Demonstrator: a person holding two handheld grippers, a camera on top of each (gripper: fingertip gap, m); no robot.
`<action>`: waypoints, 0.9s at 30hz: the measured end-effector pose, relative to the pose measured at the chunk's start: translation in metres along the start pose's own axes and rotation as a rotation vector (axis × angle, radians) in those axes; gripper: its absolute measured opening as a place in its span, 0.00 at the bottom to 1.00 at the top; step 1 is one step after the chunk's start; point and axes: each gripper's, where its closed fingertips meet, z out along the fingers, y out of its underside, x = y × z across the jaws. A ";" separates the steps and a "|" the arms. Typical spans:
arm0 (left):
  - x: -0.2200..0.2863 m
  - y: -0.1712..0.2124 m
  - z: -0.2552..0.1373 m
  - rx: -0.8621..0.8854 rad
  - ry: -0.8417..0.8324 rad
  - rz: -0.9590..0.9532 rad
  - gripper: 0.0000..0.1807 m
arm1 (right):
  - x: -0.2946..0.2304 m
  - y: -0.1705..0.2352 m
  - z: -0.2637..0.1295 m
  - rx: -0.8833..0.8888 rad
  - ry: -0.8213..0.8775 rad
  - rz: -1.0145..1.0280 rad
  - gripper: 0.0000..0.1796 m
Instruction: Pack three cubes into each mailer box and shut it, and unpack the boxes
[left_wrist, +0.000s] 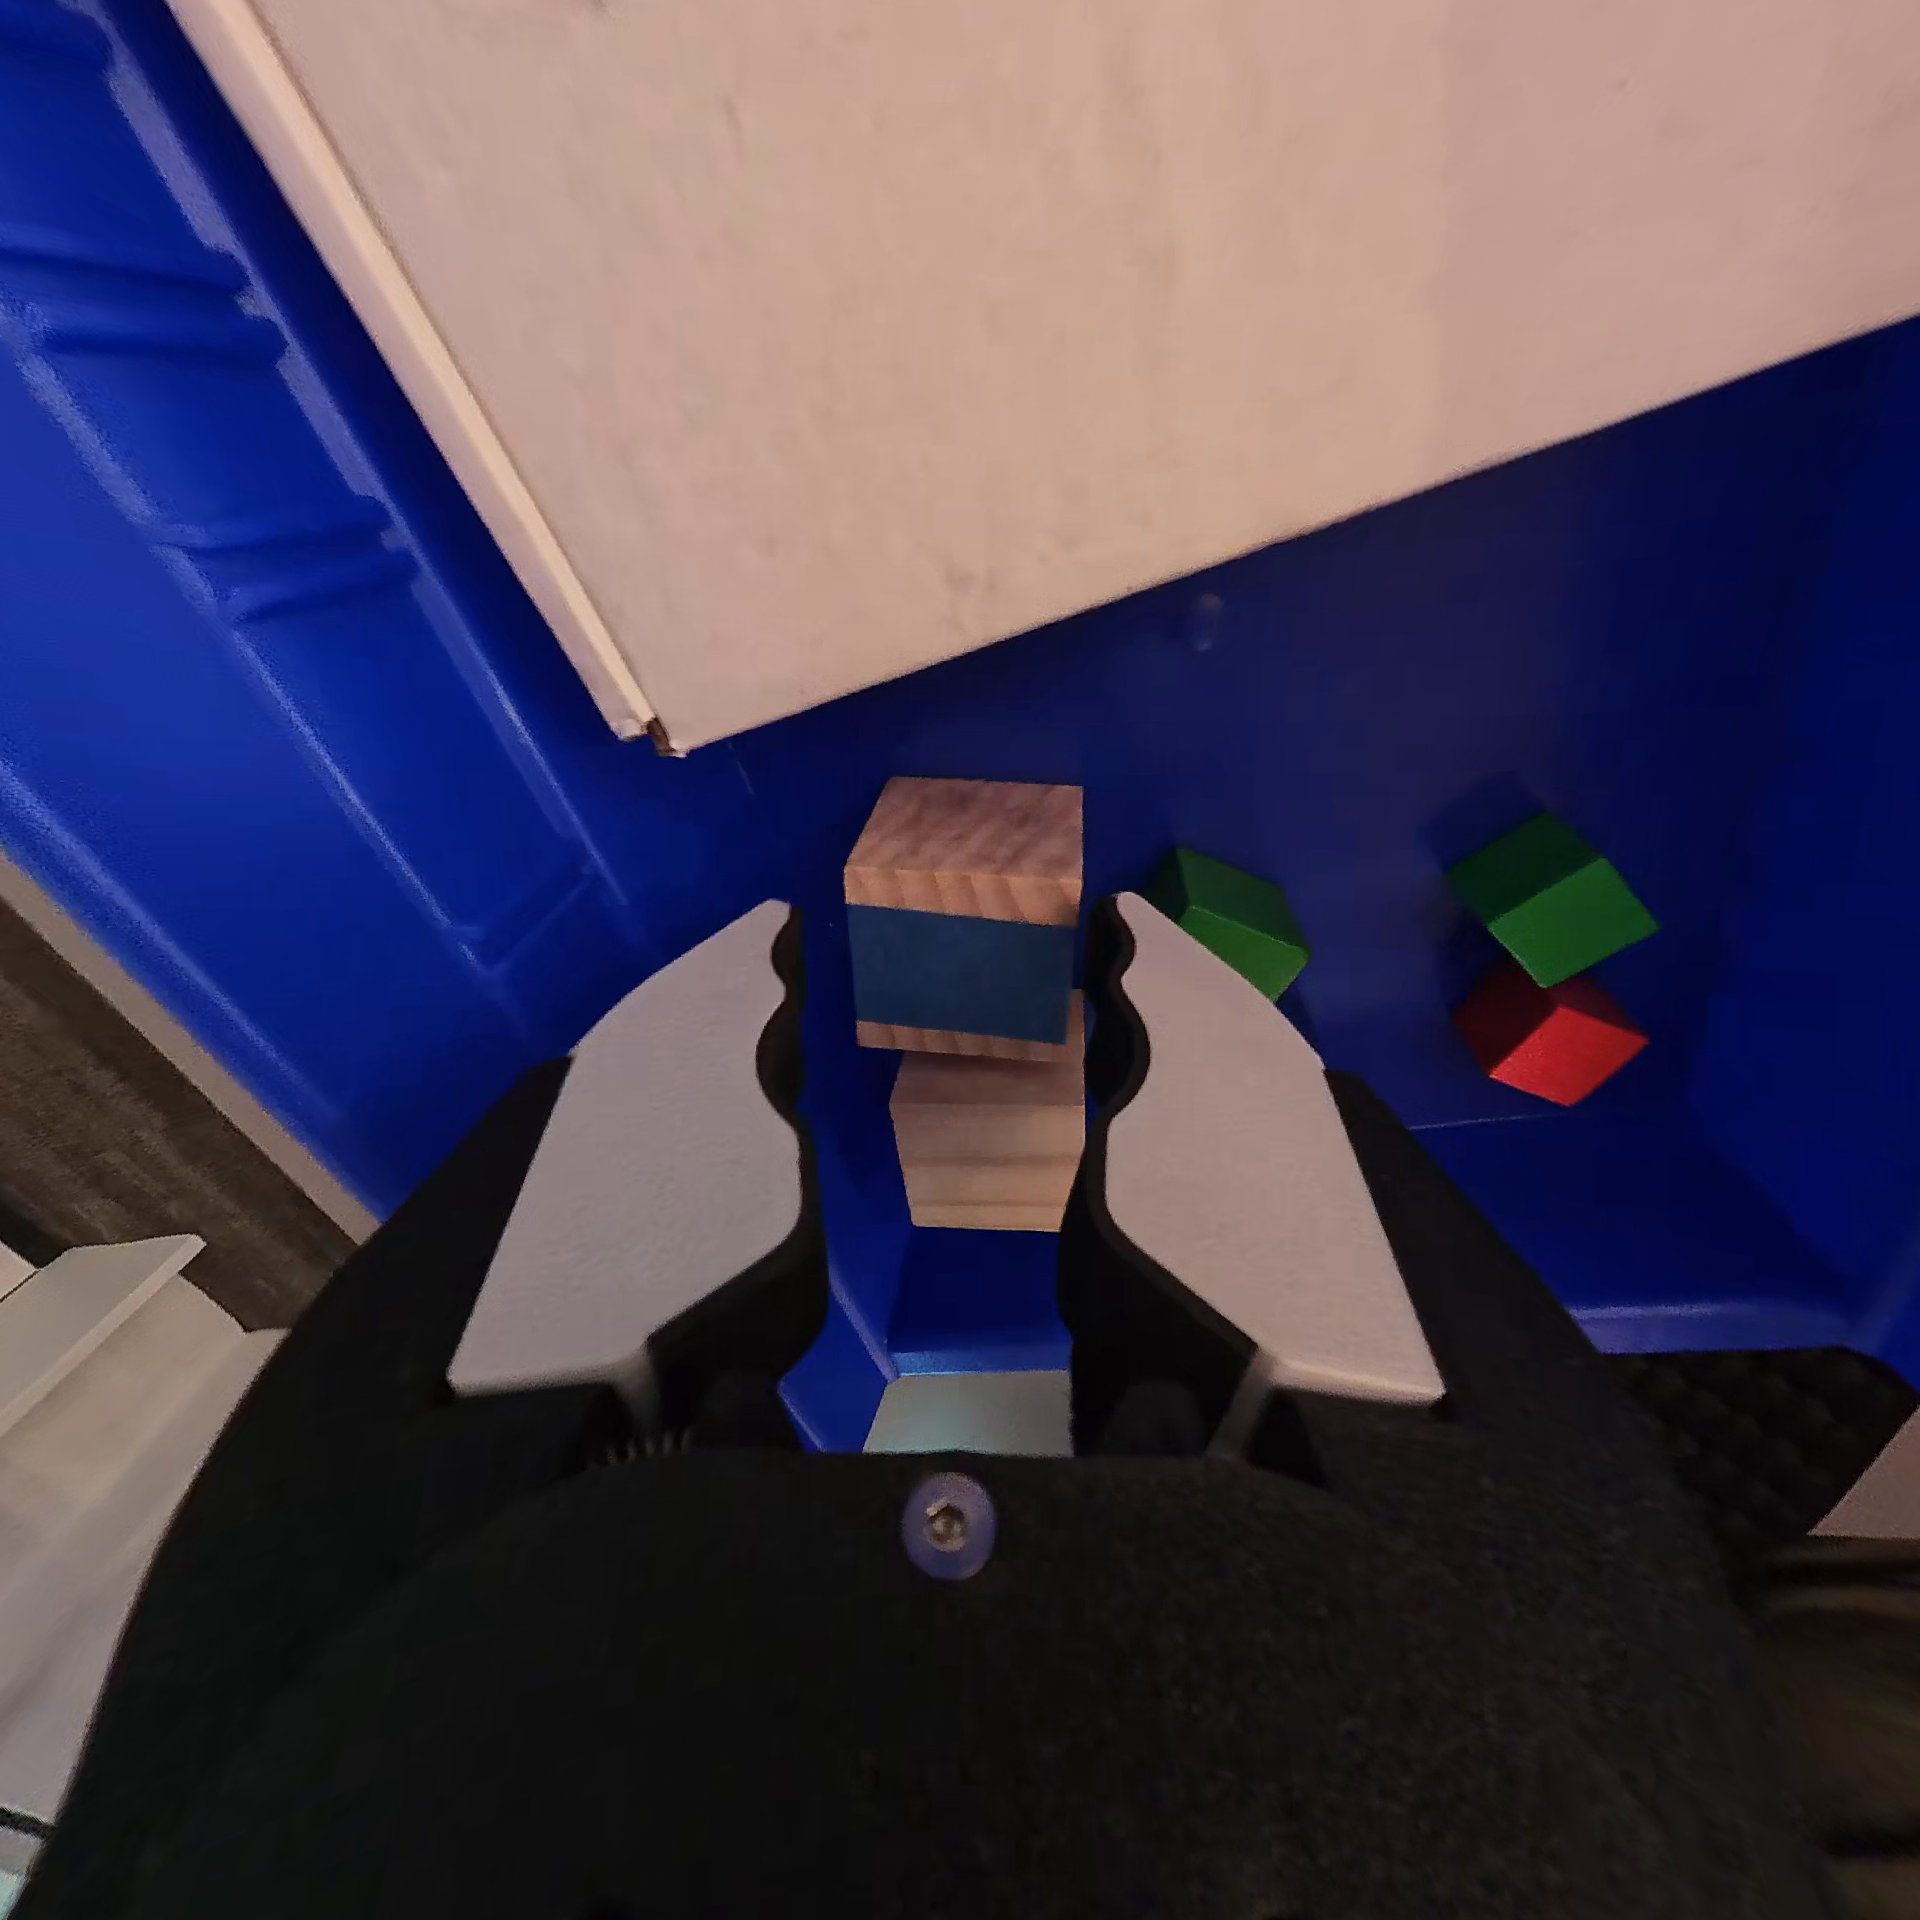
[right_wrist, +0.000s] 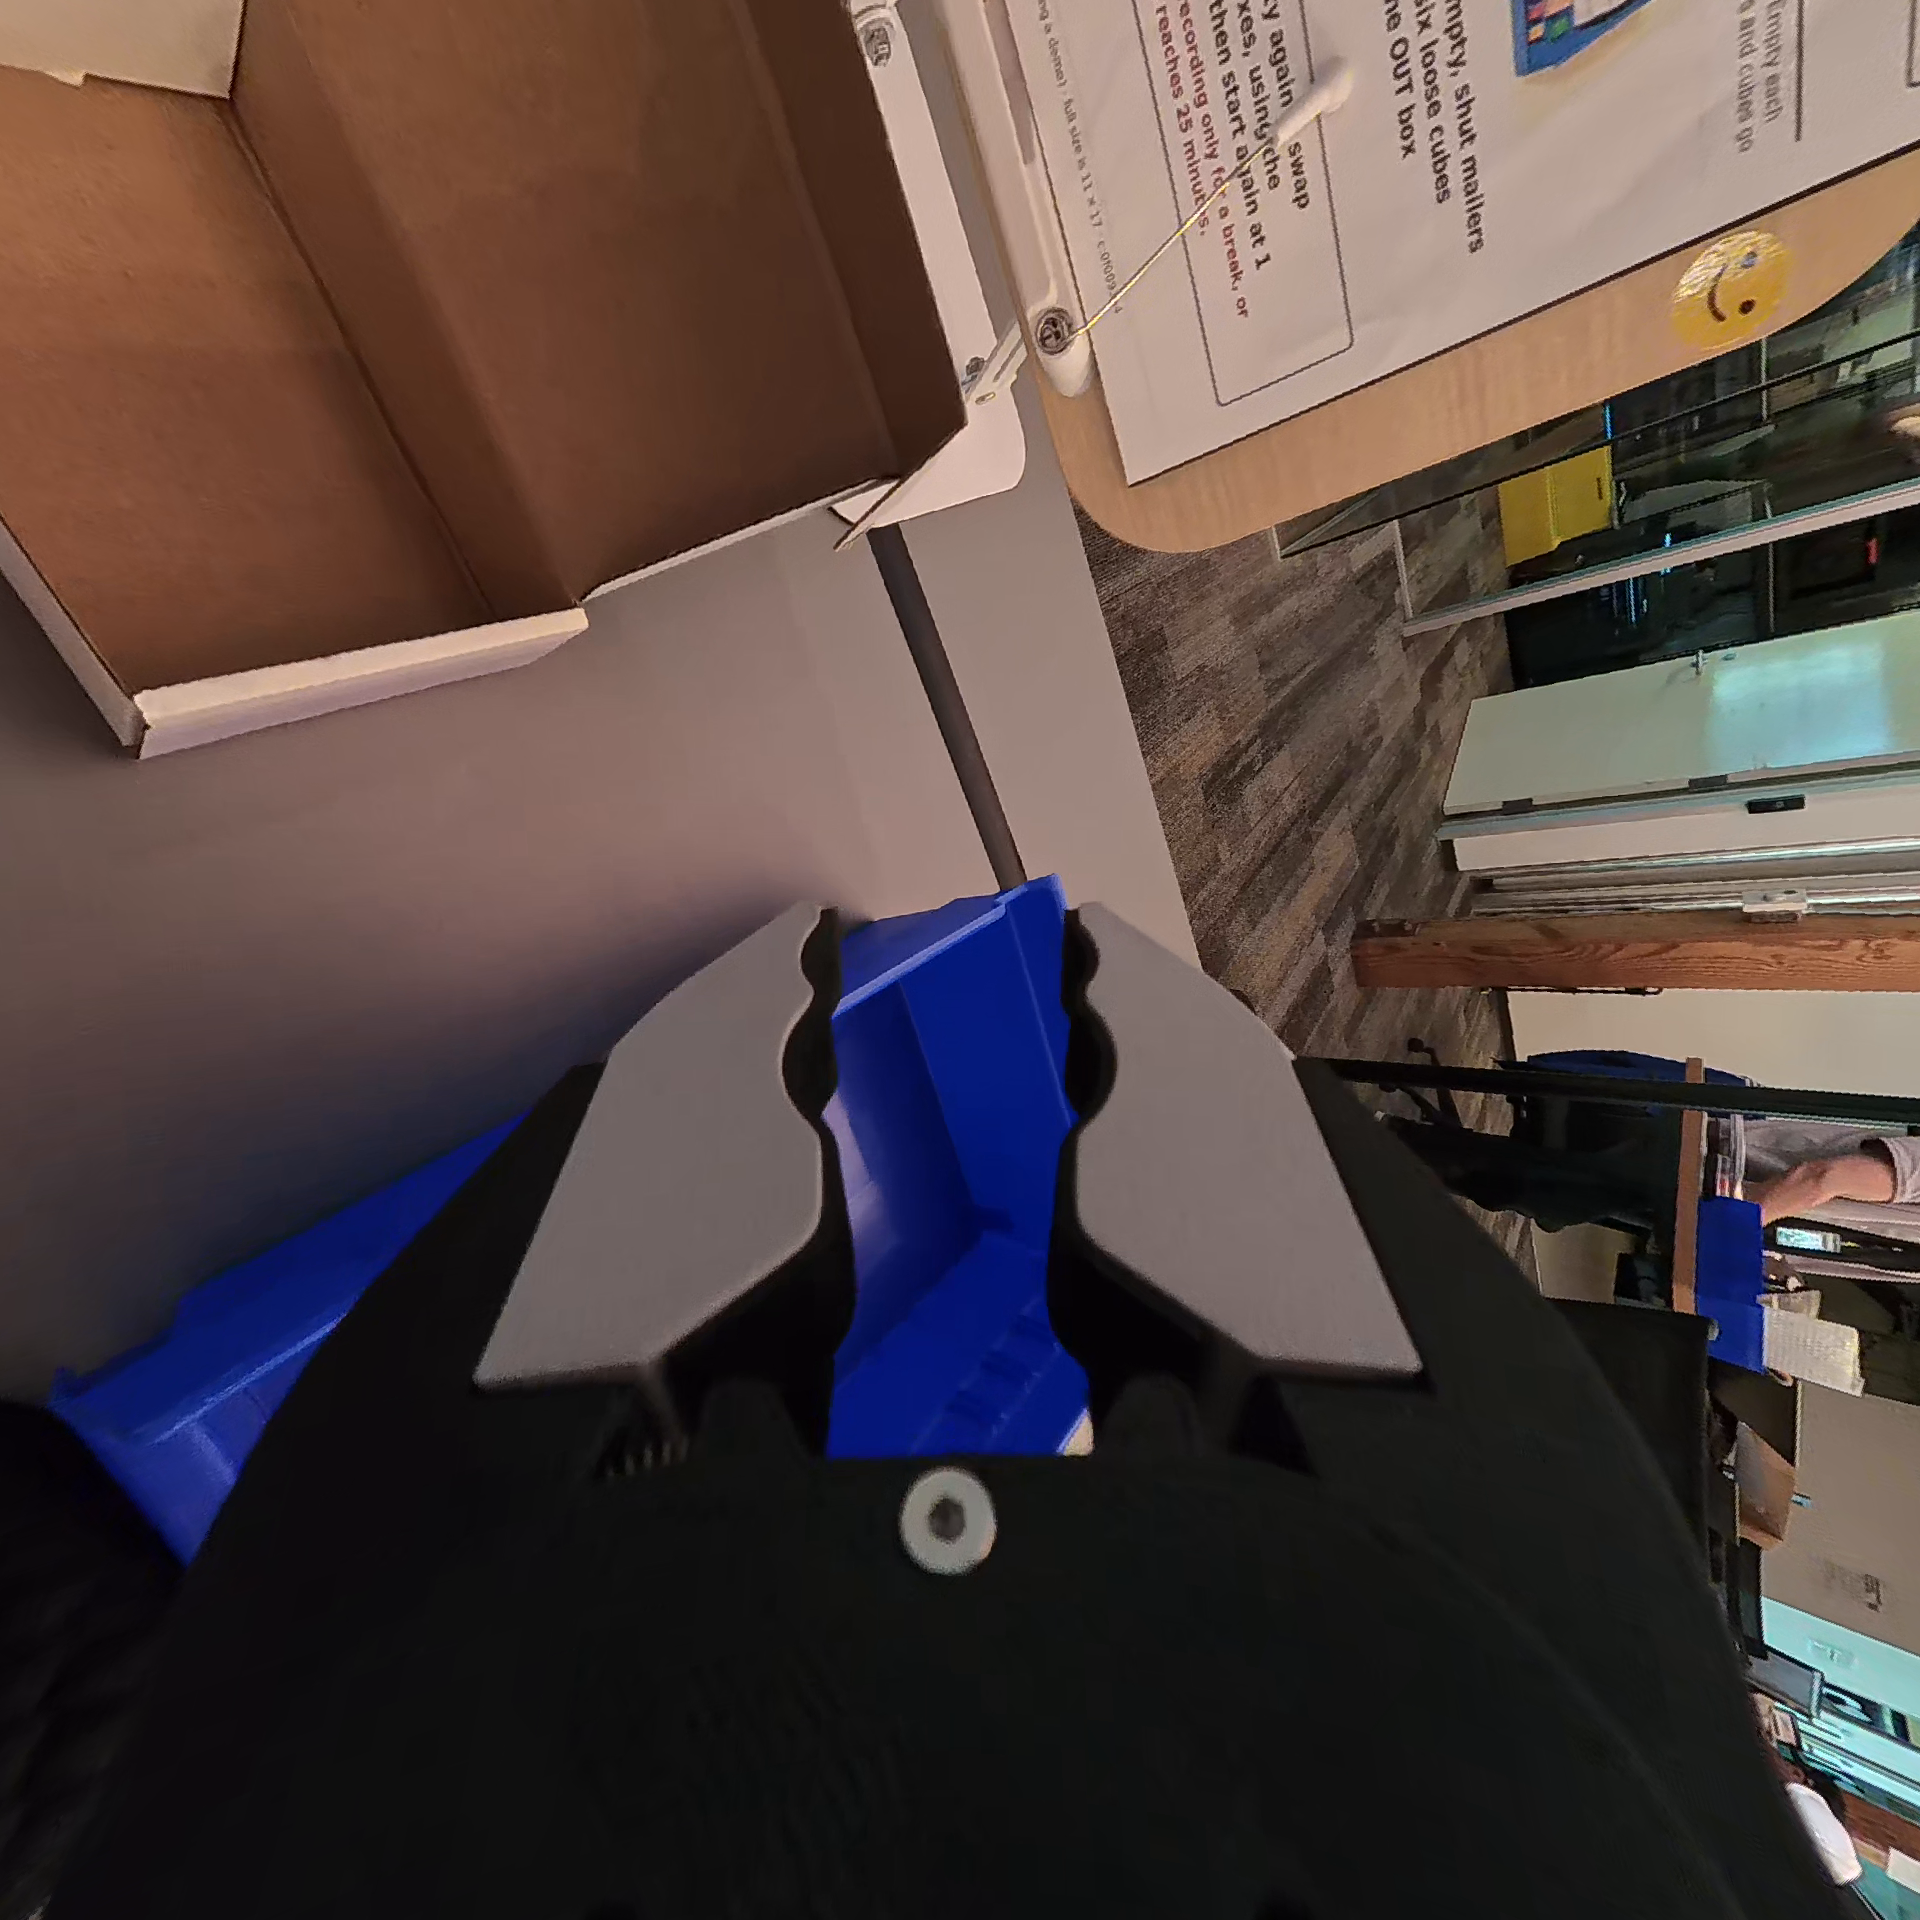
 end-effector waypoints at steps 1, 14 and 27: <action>0.001 0.001 0.002 -0.011 0.009 -0.003 0.28 | 0.000 0.000 0.000 -0.002 -0.002 -0.001 0.23; 0.003 0.008 0.007 -0.057 0.022 0.034 0.25 | -0.004 0.006 0.003 -0.035 -0.015 -0.008 0.24; 0.024 0.010 -0.124 0.408 -0.214 0.091 0.25 | -0.005 0.009 0.005 -0.057 -0.019 -0.017 0.24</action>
